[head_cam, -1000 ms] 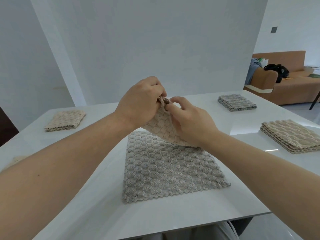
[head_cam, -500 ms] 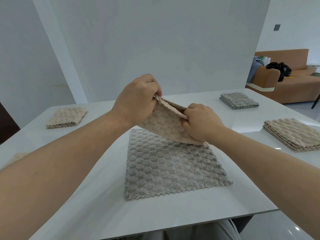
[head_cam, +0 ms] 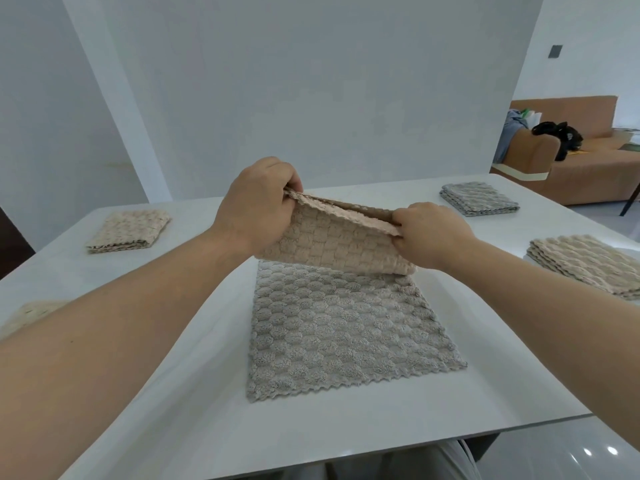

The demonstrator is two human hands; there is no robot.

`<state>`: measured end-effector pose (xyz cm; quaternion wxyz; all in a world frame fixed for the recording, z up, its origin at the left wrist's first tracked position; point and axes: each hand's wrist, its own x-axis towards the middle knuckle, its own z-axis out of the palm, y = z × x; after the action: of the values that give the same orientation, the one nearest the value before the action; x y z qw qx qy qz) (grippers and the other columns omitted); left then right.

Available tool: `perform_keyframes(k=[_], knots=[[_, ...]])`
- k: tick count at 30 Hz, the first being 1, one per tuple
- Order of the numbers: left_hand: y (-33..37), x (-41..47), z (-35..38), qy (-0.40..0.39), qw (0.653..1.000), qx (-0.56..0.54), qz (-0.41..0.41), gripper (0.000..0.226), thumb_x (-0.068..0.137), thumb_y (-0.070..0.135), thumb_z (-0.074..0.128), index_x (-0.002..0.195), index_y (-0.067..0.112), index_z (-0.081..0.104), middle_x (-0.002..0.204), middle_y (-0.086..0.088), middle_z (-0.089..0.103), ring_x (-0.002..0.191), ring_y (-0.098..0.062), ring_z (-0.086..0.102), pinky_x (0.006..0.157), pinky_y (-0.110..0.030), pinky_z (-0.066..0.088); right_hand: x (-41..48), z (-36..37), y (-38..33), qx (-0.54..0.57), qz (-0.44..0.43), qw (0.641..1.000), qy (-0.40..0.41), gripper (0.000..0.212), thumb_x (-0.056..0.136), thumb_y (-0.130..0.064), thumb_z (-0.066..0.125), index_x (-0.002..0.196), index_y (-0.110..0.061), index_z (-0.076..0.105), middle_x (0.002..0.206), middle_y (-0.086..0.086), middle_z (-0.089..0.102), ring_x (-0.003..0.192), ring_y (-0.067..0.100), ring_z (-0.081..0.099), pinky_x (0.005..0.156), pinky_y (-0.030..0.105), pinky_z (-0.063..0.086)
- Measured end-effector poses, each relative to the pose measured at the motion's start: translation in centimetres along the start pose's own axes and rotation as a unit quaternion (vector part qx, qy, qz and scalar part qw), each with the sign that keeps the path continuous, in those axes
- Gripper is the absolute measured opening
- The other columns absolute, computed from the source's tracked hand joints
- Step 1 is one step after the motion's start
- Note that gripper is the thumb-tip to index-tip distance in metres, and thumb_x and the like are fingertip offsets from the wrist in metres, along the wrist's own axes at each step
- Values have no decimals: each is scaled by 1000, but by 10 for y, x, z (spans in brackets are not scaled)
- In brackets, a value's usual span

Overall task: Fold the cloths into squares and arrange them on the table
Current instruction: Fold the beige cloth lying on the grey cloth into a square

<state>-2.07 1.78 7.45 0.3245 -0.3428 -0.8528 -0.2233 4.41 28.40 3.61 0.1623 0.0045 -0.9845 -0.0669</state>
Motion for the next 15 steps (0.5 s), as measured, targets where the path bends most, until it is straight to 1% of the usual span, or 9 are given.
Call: perform_keyframes(k=[3,4,5,7,9,11,13,15], knots=[[-3,-2,3,-6,1000,-13,-26,20,83,-3,62,91,15,68,91,4,65,87,-12,55,81,-28,47,2,0,1,8,5,1000,-5,21,87,-34,50,96,-18,61,80,1,51,80,30,60,64,35,52],[-3,-2,4,-10,999,-16,-37,20,84,-2,62,92,16,67,92,3,66,87,-13,56,81,-30,48,3,-1,1,4,4,1000,-3,22,86,-35,50,95,-18,60,80,1,51,80,30,60,65,36,53],[-4,-2,5,-15,999,-20,-48,20,85,-1,61,93,16,67,92,3,67,88,-15,57,81,-32,49,3,0,0,-5,4,1000,-1,22,87,-36,49,96,-18,60,82,2,51,80,30,59,64,35,51],[-4,-3,6,-25,997,-27,-67,21,86,-1,59,95,17,64,92,1,67,88,-19,59,79,-39,52,5,1,1,-48,0,999,-5,25,91,-38,49,100,-19,62,85,3,51,82,29,57,64,33,41],[-5,-3,7,-35,996,-28,-79,21,87,-1,56,97,18,60,94,0,68,88,-21,60,79,-45,53,7,4,1,-92,-10,996,-13,27,94,-39,48,101,-19,65,88,4,54,86,28,59,65,33,38],[-8,-4,7,-38,995,-30,-89,21,88,-1,54,97,18,57,95,-1,68,87,-23,59,76,-46,53,9,7,3,-82,1,996,-28,26,94,-37,48,93,-18,65,86,3,56,81,27,58,61,31,38],[-11,-4,6,-33,994,-33,-100,20,89,-1,54,98,16,58,90,-2,65,83,-22,58,73,-43,53,11,8,7,-26,28,998,-49,23,89,-32,51,80,-15,63,76,2,55,70,25,56,54,31,44],[-14,-5,6,-29,994,-32,-102,20,88,-3,55,98,14,59,89,-2,64,83,-21,58,72,-40,51,14,7,10,19,32,998,-55,21,85,-28,54,68,-17,59,67,2,53,66,27,57,57,35,53]])
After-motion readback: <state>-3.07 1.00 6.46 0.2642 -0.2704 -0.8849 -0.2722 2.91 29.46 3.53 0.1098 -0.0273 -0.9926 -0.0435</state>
